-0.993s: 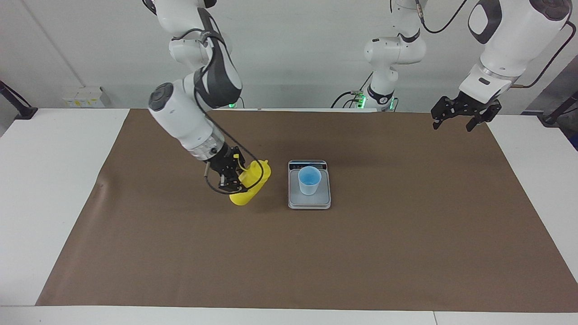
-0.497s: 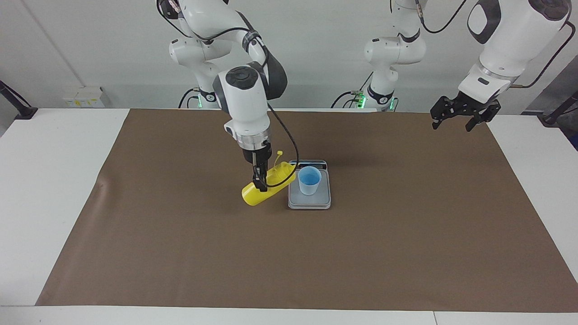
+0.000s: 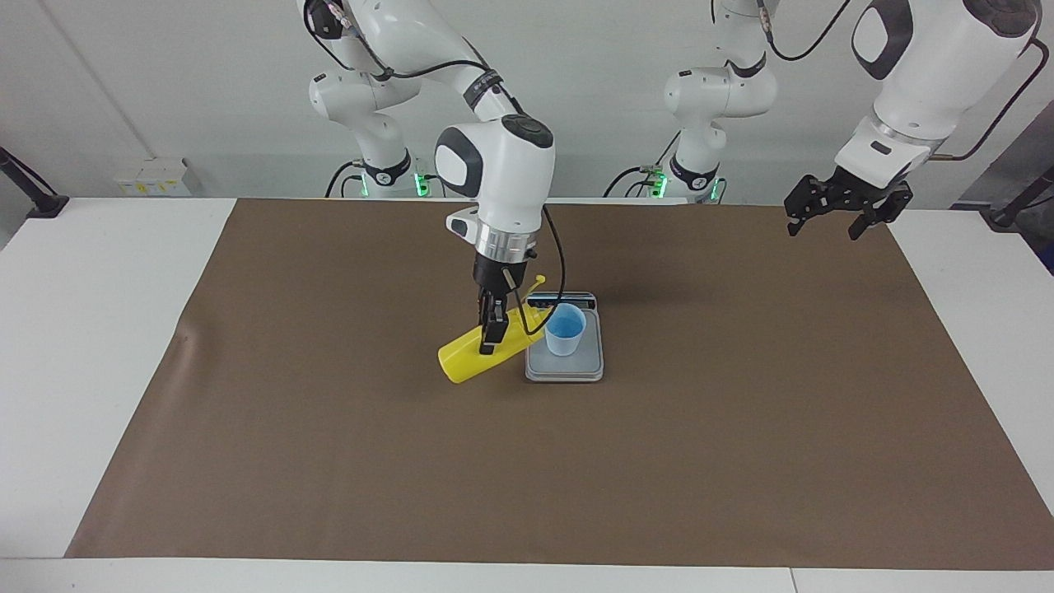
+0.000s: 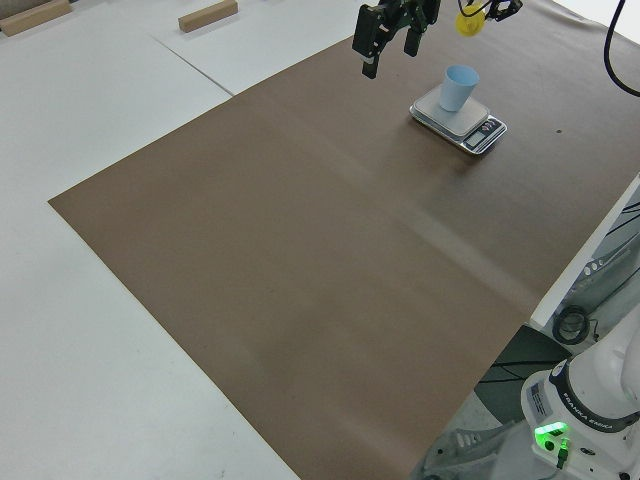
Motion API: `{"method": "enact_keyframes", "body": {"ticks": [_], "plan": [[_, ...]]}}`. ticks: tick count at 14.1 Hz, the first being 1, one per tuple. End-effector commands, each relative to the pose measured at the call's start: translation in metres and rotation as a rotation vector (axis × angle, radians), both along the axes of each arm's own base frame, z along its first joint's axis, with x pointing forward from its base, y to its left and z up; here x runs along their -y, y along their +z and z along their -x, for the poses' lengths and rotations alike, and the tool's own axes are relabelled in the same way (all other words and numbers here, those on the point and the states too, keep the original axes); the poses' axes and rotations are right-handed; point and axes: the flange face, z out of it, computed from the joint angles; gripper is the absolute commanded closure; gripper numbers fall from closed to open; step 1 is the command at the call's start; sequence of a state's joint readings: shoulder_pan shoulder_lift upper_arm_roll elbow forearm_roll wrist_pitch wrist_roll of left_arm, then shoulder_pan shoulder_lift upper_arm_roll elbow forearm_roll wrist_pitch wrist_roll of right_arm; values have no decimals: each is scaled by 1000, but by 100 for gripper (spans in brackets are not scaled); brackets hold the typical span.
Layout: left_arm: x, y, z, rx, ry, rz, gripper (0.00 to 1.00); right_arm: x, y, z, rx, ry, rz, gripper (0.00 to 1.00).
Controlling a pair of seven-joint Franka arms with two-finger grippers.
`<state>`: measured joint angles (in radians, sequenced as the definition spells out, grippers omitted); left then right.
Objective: Pour seasoning into cup on scale with both arms
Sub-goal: 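Lift the bottle with the right gripper and tilt it over the cup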
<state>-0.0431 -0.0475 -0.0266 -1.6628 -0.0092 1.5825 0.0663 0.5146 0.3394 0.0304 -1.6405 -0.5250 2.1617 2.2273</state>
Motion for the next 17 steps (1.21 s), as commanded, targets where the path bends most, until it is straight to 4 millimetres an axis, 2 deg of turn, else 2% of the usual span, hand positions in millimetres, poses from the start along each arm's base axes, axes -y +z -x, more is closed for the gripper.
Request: {"method": "enact_keyframes", "body": {"ticks": [1,4,6,8,10,13,15,16,17], "plan": [[0,0,8,9,-1,11,0,-12,-13,10,58,63,73,100],[0,0,8,11,-1,11,0,-22,-21,24,91,140,174,100],[0,0,8,9,-1,11,0,-19,-24,28,112,173,234,100],[0,0,8,11,-3,11,0,-16,-23,29,126,190,271,100],[0,-1,9,11,-1,11,0,-25,-22,37,148,225,298,100],[0,-1,9,9,-1,10,0,-27,-19,38,186,257,356,100],[0,-1,9,9,-3,11,0,-45,-36,48,210,315,468,100],[0,-1,9,9,-3,11,0,-45,-44,46,230,331,523,100],[0,-1,9,9,-3,11,0,-45,-44,45,243,334,536,100]]}}
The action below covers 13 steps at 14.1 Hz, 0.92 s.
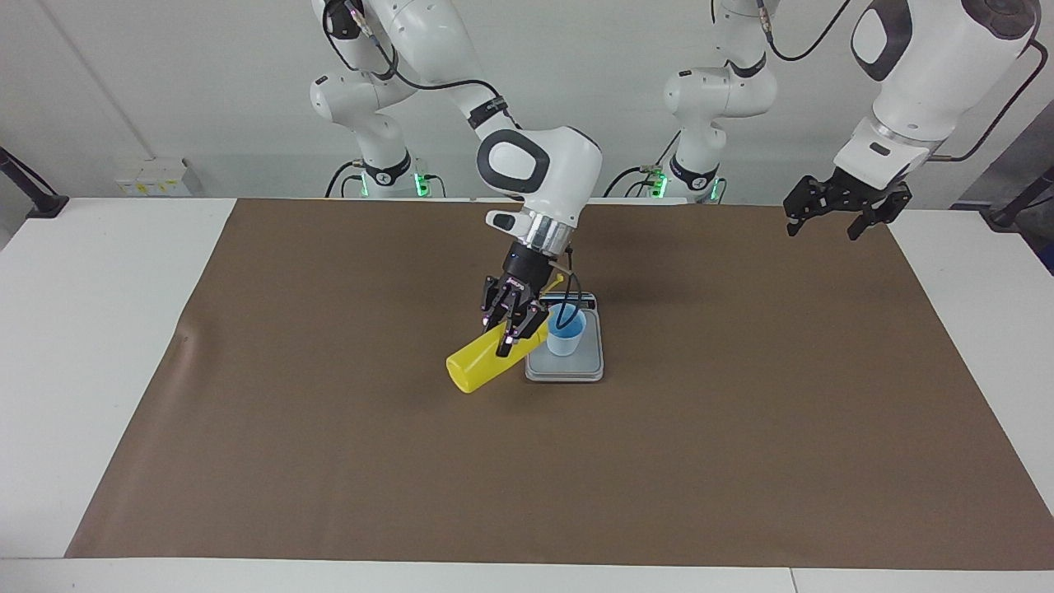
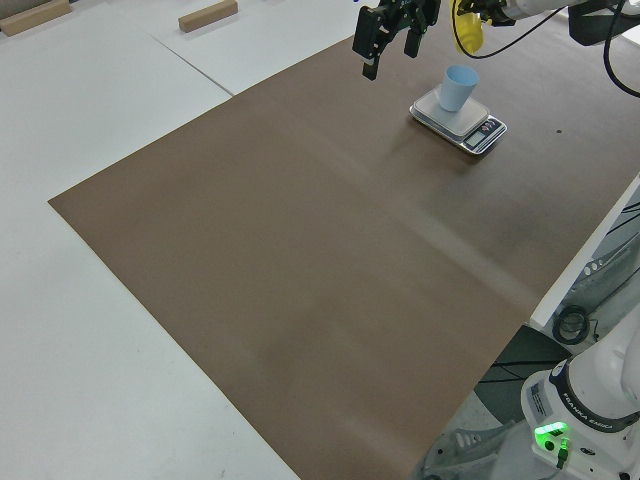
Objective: Pour seasoning into cup on scale with both arms
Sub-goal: 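Lift the bottle with the right gripper and tilt it over the cup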
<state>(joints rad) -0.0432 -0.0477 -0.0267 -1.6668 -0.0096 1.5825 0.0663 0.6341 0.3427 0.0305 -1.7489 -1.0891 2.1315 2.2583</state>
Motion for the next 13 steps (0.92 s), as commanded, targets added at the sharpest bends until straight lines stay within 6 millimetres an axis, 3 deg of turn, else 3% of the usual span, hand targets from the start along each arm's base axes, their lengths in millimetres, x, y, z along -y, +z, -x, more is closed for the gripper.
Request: {"method": "enact_keyframes", "body": {"ticks": [1,8,13], "plan": [[0,0,8,13,-3,10,0,0,-3,2,53,17,56,100],[1,1,9,10,-3,10,0,-8,-18,4,106,-33,-6,100],[2,2,9,11,-4,10,0,-8,-14,1,114,-29,-10,100]]}}
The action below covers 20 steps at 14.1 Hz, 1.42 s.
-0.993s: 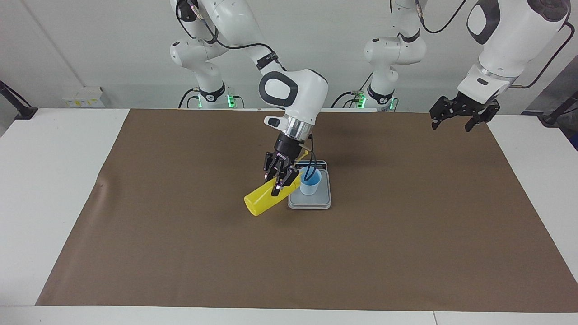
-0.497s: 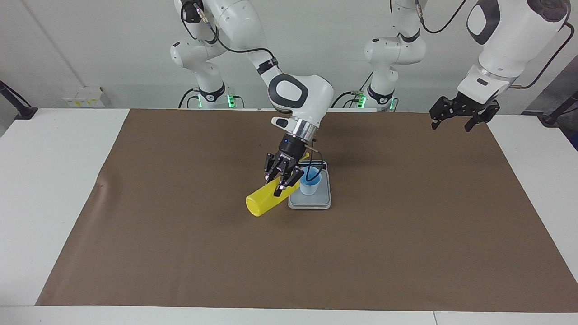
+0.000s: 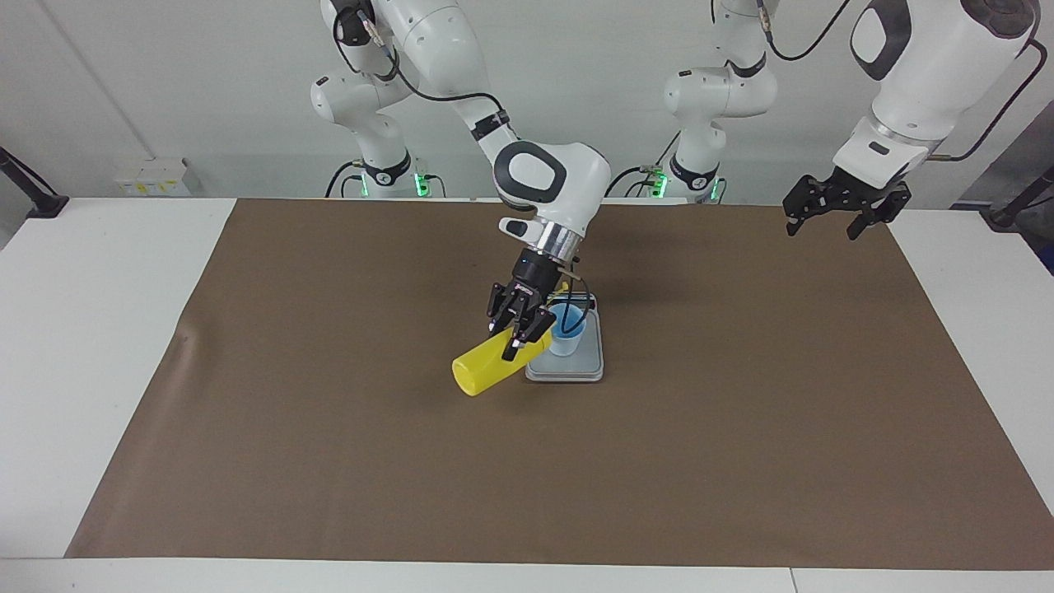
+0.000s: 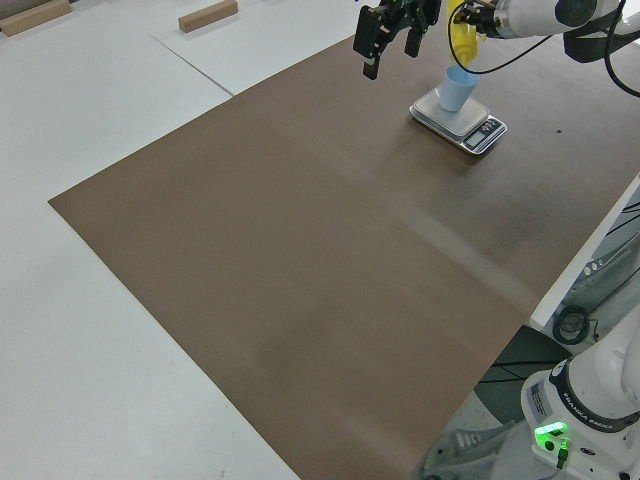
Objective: Pour seasoning into cup on scale with both arms
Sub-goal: 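Lift the bottle with the right gripper and tilt it over the cup, then carry the bottle back and lower it onto the table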
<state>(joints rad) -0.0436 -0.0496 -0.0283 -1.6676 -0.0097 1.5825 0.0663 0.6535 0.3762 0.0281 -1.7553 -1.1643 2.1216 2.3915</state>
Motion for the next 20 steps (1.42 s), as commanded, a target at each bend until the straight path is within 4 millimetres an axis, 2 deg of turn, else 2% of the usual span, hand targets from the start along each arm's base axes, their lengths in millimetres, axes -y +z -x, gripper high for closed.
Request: {"method": "enact_keyframes", "body": {"ticks": [1,4,8,10,14,18,20], "plan": [[1,1,8,10,-2,10,0,1,13,-5,55,-2,-2,100],[1,1,8,13,-2,10,0,5,25,-12,58,-15,-39,100],[1,1,8,13,-5,10,0,43,70,-28,13,-137,-255,100],[1,0,8,13,-8,11,0,56,85,-30,-36,-205,-353,100],[1,0,8,13,-10,11,0,100,119,-39,-154,-335,-562,100],[1,0,8,13,-10,11,0,166,146,-54,-267,-423,-767,100],[1,0,8,12,-10,11,0,201,154,-60,-331,-427,-860,100]]}}
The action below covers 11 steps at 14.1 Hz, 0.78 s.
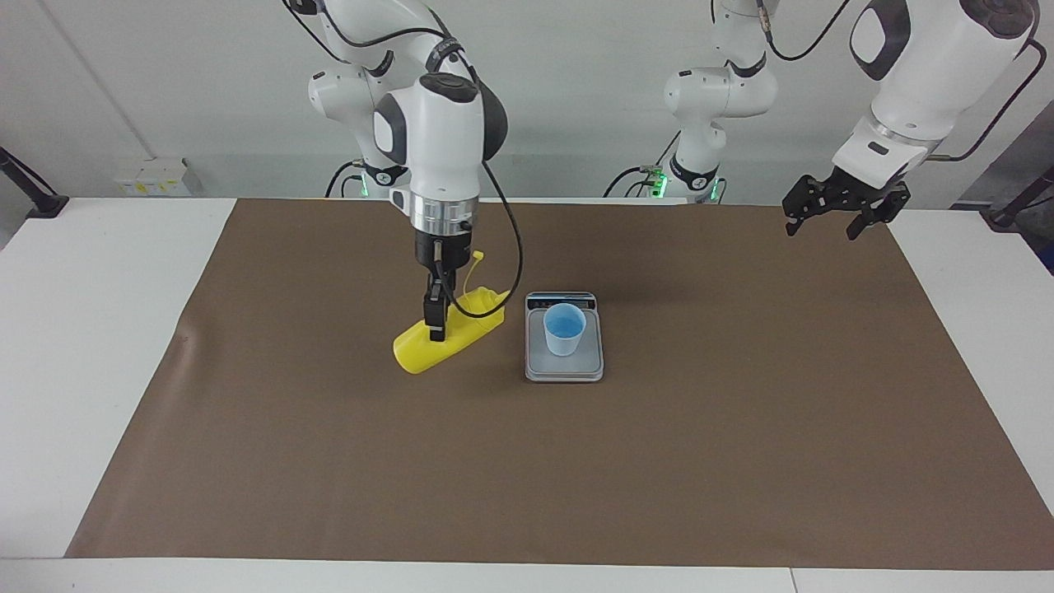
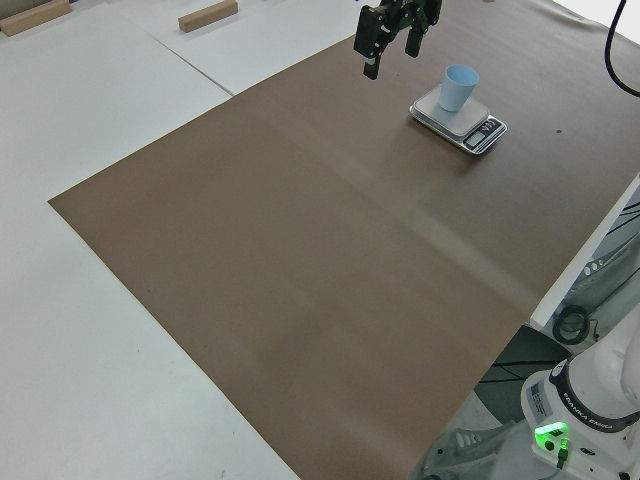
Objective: Pour seasoning into cup on scale with both arms
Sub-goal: 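Carry the bottle back and lower it onto the table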
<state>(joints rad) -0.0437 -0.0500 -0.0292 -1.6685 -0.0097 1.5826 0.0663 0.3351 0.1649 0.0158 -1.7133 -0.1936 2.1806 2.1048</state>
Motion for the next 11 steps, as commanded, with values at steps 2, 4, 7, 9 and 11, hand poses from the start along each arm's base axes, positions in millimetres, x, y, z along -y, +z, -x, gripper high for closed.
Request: {"method": "enact_keyframes", "body": {"ticks": [2,4,7,9,11], "plan": [[0,0,8,12,-7,11,0,56,14,0,-54,31,-173,100],[0,1,8,12,-7,11,0,83,15,-3,-93,33,-277,100],[0,1,8,11,-6,10,0,128,9,-4,-144,42,-406,100],[0,1,8,9,-6,10,0,164,-4,-2,-163,66,-481,100],[0,0,8,8,-6,10,0,203,-20,3,-192,114,-555,100]]}}
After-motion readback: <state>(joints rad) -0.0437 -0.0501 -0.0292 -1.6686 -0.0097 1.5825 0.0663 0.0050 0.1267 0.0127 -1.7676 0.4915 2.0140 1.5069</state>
